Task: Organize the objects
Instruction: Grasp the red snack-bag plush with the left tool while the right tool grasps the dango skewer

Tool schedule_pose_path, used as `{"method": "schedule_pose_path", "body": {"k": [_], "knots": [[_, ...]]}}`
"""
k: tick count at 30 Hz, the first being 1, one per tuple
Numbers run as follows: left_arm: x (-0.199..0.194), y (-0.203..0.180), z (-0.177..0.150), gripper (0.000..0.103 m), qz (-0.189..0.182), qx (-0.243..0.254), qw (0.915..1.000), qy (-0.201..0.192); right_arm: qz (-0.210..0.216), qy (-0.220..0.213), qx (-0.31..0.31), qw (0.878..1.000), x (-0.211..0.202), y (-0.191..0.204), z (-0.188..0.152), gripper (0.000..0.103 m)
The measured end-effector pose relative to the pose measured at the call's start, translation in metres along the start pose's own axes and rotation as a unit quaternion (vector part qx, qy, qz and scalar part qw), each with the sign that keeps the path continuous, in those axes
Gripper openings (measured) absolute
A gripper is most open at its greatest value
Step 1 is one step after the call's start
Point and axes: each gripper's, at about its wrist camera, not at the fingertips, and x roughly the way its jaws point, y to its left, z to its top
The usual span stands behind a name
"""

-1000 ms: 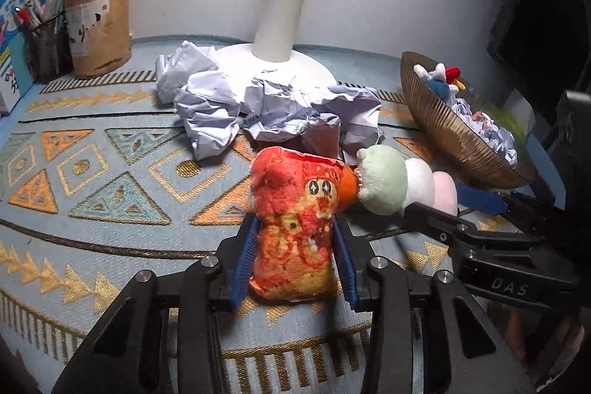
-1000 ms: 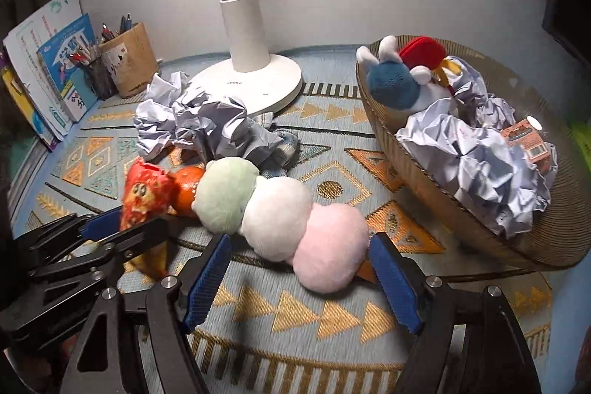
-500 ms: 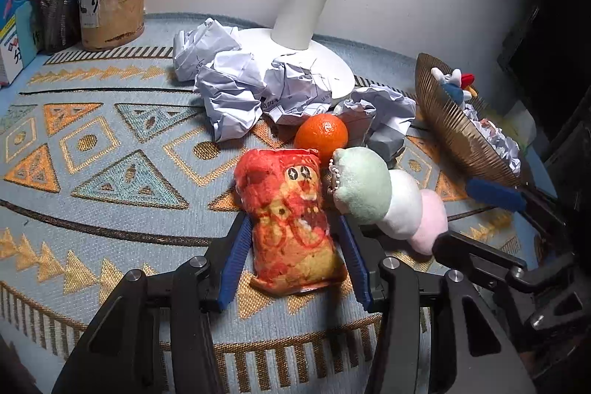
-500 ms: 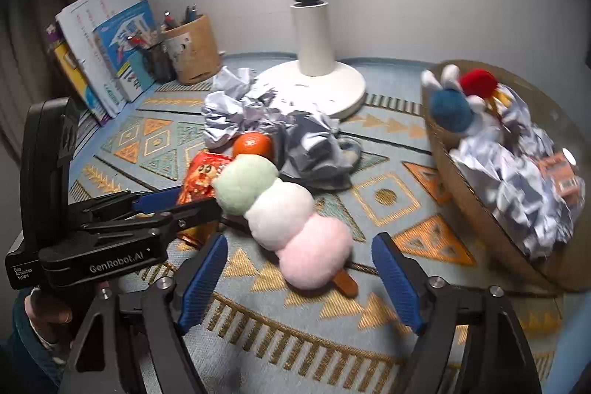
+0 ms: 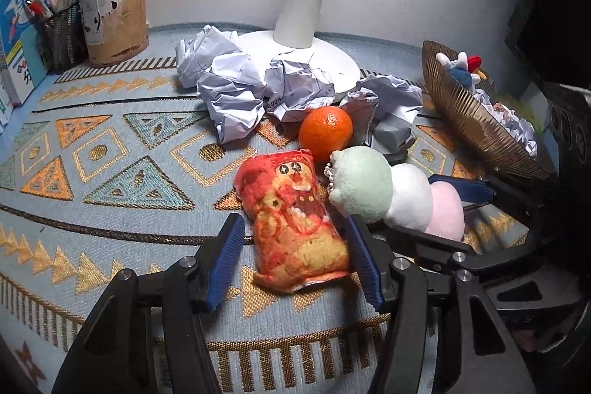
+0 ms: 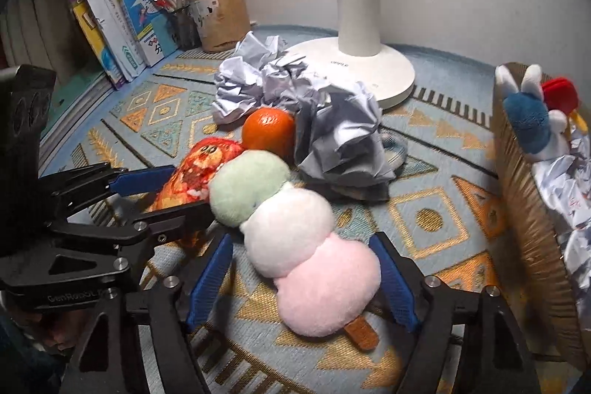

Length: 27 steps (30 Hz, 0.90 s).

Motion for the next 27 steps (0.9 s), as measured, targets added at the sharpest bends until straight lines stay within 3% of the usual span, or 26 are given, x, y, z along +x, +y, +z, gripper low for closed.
{"method": "schedule_pose_path", "body": {"k": [1, 4, 8, 9, 10, 13, 17, 20, 22, 25, 27], "knots": [[0.0, 0.0, 0.001, 0.06, -0.004, -0.001, 1.0, 0.0, -0.012, 0.001, -0.001, 1.0, -0.001, 0.002, -0.003, 0.06], [0.002, -0.003, 0.002, 0.06, 0.006, 0.005, 1.0, 0.0, -0.024, -0.006, 0.047, 0.999, -0.018, 0.001, -0.012, 0.056], [0.009, -0.021, 0.002, 0.06, 0.065, 0.042, 0.997, 0.003, -0.098, 0.002, 0.151, 0.984, -0.053, 0.004, -0.037, 0.056], [0.011, -0.027, 0.0, 0.058, 0.081, 0.055, 0.9952, 0.004, -0.107, 0.002, 0.183, 0.977, -0.061, 0.004, -0.045, 0.057], [0.01, -0.031, 0.0, 0.048, 0.085, 0.065, 0.9943, 0.0, -0.106, -0.002, 0.209, 0.972, -0.069, 0.004, -0.052, 0.057], [0.003, -0.029, -0.002, 0.035, 0.074, 0.066, 0.9951, -0.004, -0.092, -0.013, 0.252, 0.963, -0.083, 0.007, -0.065, 0.057], [-0.024, -0.01, -0.019, 0.035, 0.018, 0.039, 0.999, -0.012, -0.019, -0.002, 0.317, 0.948, -0.085, 0.003, -0.076, 0.06], [-0.046, -0.009, -0.038, 0.035, 0.056, 0.053, 0.9966, -0.031, 0.006, 0.0, 0.343, 0.939, -0.085, 0.008, -0.082, 0.06], [-0.055, -0.001, -0.045, 0.035, 0.065, 0.05, 0.9958, -0.04, 0.034, 0.002, 0.345, 0.938, -0.084, 0.015, -0.083, 0.063], [-0.058, 0.018, -0.045, 0.035, 0.051, 0.016, 0.9974, -0.048, 0.094, 0.001, 0.333, 0.938, -0.085, 0.027, -0.085, 0.063], [-0.064, 0.022, -0.043, 0.035, 0.047, 0.007, 0.9963, -0.072, 0.07, 0.003, 0.3, 0.951, -0.091, 0.037, -0.085, 0.063]]}}
